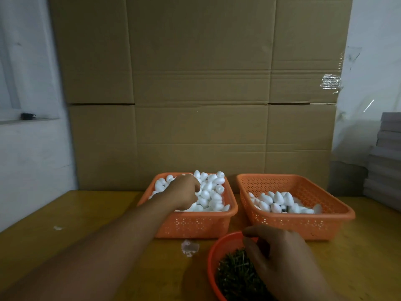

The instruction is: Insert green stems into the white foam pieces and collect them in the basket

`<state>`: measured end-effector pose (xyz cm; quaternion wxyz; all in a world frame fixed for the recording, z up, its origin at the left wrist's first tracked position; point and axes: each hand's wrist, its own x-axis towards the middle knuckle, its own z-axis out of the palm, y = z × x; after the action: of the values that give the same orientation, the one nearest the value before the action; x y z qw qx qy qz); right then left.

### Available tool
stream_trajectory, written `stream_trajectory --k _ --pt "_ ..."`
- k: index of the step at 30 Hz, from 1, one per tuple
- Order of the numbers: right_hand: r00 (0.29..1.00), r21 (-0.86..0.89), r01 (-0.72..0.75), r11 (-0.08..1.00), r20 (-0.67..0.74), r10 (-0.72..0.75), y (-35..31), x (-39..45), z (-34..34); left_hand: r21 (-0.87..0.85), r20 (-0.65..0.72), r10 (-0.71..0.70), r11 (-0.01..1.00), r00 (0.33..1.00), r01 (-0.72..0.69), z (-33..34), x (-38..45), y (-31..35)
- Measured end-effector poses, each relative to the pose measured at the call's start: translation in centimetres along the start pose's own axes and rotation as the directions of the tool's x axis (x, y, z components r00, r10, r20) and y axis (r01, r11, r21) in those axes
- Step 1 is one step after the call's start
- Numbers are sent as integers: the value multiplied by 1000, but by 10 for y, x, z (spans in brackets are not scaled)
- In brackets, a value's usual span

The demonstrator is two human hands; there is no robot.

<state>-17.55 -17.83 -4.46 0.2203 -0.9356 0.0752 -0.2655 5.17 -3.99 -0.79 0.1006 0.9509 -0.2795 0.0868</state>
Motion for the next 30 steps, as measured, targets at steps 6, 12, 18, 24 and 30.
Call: stream_trajectory --k 6,12,18,24,30 --pt "1000 -26 -17 1000 21 17 -2 -2 3 253 114 -33 968 993 3 5 8 9" --pt "999 -40 -10 999 48 12 -1 -1 2 288 163 -85 957 983 35 9 7 15" --pt "998 -39 -2 999 66 5 0 0 1 170 84 -13 986 996 -1 19 13 5" --pt "998 -43 -2 999 58 5 -1 0 1 -244 -180 127 955 975 -170 23 10 -8" --pt "999 -55 2 999 49 1 -5 -2 2 -454 -381 118 840 917 -297 8 -17 0"
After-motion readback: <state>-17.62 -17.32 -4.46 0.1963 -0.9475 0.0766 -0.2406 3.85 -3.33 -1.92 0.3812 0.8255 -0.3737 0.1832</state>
